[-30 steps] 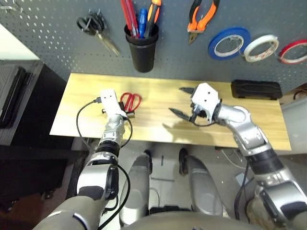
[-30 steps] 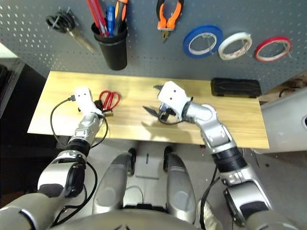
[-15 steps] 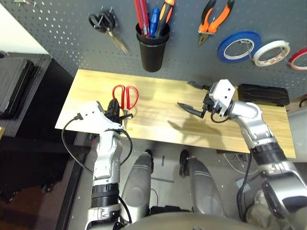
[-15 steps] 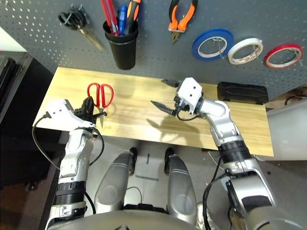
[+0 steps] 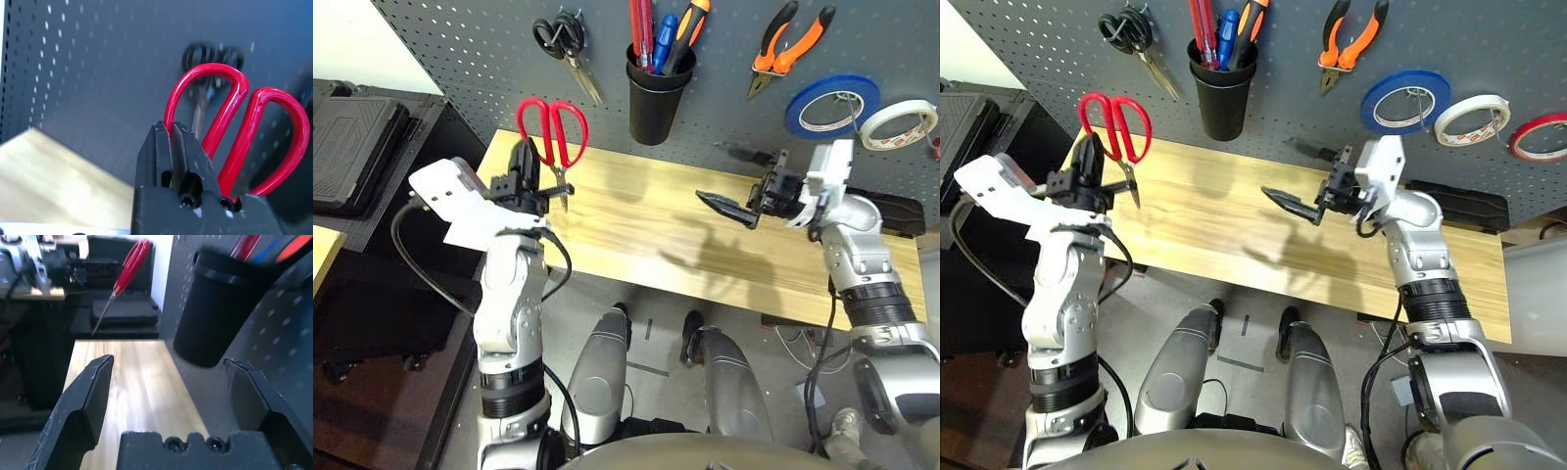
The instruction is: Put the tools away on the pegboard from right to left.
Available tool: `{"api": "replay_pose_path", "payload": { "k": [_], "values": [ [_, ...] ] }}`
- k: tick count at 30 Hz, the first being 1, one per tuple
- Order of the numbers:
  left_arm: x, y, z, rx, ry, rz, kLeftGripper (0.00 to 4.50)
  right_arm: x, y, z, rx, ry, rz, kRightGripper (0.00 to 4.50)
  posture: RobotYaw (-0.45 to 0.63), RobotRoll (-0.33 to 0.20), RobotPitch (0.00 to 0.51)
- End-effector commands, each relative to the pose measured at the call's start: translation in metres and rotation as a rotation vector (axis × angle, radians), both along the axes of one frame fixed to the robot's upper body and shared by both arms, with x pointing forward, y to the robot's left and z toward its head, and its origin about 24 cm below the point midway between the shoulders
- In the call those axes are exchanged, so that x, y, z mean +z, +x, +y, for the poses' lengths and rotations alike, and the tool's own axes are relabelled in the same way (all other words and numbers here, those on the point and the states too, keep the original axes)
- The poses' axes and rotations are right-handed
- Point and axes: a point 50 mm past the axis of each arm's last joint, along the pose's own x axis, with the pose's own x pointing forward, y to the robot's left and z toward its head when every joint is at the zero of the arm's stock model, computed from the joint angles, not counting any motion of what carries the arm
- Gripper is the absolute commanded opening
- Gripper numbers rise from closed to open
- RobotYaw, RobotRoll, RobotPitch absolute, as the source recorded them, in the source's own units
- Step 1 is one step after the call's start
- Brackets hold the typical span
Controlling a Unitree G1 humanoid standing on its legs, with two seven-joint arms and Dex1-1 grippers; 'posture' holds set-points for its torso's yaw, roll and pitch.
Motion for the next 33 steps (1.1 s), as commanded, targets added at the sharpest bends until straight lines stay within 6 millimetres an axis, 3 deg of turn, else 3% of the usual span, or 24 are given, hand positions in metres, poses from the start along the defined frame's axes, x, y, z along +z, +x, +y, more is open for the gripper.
{"api": "replay_pose_path", "payload": {
  "k": [1, 10, 23, 28, 33],
  "values": [
    [0.008, 0.0, 0.005, 0.006, -0.018, -0.011, 0.02, 0.011, -0.006, -0.011, 0.0, 0.014, 0.0, 4.5, 0.32, 0.0, 0.227],
    [0.021, 0.015, 0.015, -0.004, -0.014, -0.022, 0.02, 0.036, -0.01, -0.024, -0.044, 0.005, 0.004, 4.5, 0.26, 0.0, 0.226],
    [0.031, 0.068, 0.03, 0.012, -0.03, -0.014, 0.02, 0.029, -0.007, -0.024, -0.098, 0.007, 0.014, 4.5, 0.25, 0.0, 0.217],
    [0.031, 0.092, 0.026, -0.043, -0.002, 0.015, 0.02, 0.029, -0.003, -0.02, -0.116, 0.009, 0.004, 4.5, 0.25, 0.0, 0.213],
    [0.034, 0.102, 0.018, -0.076, 0.005, 0.002, 0.02, 0.028, -0.002, -0.017, -0.122, 0.013, -0.001, 4.5, 0.24, 0.0, 0.214]
  ]
}}
